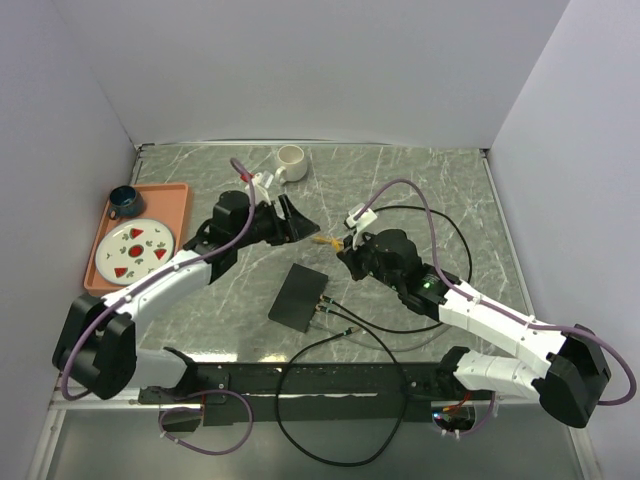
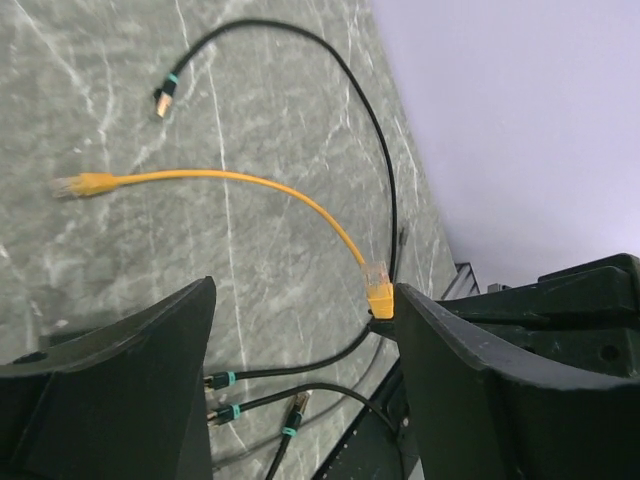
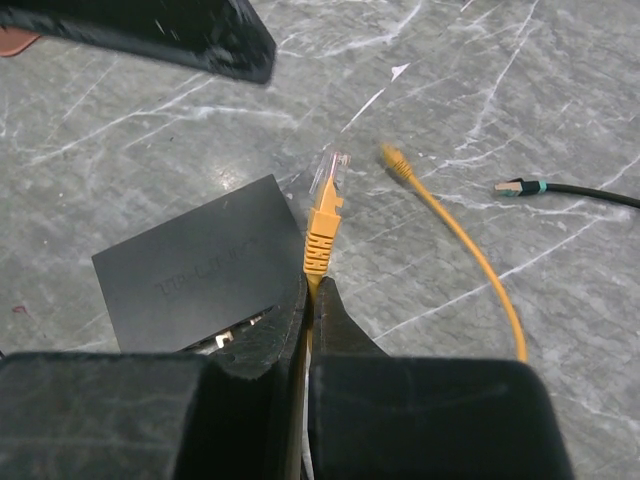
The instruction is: Insert the plug into the switch port
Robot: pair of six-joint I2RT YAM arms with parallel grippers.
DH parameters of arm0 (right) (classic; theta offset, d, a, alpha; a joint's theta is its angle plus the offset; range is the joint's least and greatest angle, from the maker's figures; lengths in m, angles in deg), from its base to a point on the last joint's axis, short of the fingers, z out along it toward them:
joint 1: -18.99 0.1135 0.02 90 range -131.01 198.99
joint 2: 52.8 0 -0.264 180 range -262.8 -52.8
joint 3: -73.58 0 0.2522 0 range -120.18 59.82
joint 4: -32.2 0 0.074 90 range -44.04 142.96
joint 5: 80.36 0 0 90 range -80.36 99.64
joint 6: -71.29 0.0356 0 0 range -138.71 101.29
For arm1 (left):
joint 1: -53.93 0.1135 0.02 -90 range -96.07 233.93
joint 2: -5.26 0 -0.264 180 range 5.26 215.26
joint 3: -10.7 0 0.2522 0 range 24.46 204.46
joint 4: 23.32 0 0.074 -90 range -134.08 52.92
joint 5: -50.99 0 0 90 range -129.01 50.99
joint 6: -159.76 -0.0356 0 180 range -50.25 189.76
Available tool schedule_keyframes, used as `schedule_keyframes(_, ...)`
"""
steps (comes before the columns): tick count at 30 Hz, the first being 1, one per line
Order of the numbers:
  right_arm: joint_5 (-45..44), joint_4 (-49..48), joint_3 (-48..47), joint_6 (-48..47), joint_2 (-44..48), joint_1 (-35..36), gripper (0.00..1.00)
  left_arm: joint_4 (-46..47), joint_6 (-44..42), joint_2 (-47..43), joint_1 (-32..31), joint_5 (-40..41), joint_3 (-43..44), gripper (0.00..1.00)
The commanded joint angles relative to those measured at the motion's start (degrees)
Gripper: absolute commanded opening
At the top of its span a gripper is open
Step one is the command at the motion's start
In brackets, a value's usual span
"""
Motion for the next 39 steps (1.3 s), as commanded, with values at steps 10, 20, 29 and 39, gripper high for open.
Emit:
schedule_keyframes(10,-1.5,-1.1,-2.4,-0.9,0.4,0.6,0.0,1.3,0.0,4.3,-5.9,0.2,6.7,0.69)
schedule_keyframes(20,8.3,4.1,-5.3,-6.0,-0.4,0.4,0.0,3.5,-8.3,-5.8,-5.7,5.7,0.6,0.77)
schedule_keyframes(29,32.7,6.3,-6.8,-11.6,3.0,-2.7,0.0,1.1,-18.9,-17.6,-5.3,6.7,-3.6,0.99)
schedule_keyframes(39,72.6,-10.4,-6.0,0.3,1.1,-15.4,0.0,8.7,-23.5,-28.3,-5.2,-10.1,-10.4,0.97)
